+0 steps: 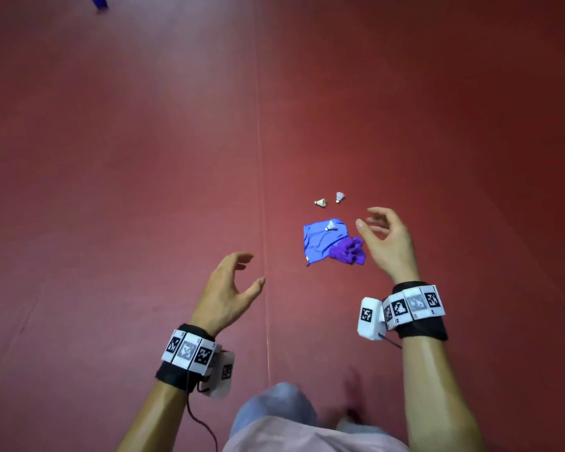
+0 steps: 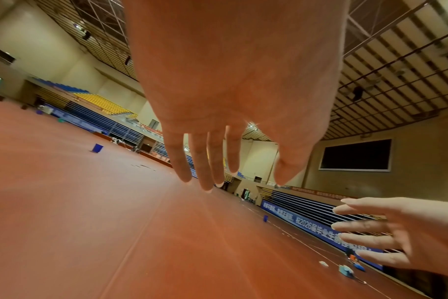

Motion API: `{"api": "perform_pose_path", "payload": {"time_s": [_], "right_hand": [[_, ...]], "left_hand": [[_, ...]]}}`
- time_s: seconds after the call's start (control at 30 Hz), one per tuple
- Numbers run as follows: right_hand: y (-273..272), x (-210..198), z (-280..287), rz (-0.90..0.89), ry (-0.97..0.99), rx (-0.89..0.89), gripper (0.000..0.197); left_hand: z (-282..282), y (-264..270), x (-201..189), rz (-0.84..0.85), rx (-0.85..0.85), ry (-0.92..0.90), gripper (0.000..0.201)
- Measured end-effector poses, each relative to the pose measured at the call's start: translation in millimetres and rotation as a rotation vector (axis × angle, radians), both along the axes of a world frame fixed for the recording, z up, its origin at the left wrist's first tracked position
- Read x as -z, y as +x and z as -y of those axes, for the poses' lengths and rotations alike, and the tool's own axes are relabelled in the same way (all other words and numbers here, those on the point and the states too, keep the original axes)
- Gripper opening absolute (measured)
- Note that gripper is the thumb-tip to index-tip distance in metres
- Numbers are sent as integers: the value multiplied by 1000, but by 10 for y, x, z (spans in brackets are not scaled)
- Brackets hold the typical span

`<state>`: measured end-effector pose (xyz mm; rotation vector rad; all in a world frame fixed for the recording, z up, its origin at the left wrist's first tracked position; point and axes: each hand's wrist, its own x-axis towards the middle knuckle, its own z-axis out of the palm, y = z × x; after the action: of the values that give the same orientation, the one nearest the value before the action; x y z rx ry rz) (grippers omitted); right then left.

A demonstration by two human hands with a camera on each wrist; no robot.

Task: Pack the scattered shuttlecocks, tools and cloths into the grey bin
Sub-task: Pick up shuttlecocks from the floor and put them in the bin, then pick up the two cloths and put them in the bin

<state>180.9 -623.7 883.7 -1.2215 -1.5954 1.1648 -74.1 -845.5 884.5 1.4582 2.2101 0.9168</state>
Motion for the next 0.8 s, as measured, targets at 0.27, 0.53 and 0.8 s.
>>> {"api": "perform_pose_path", "payload": {"time_s": [0.27,0.53,0.8], "right_hand": [[-1031,435,-1418,74,-54,-69,34],[-1619,576,-2751,196,-104,61,38],[-1359,1201,-3544,399,-398,57,66]], "left_hand": [[-1352,-948,314,37,-44,-31,48],[-3288,-1987,573,33,163,-121,47],[-5076,-2249,1035,-7,406,-302,48]]}}
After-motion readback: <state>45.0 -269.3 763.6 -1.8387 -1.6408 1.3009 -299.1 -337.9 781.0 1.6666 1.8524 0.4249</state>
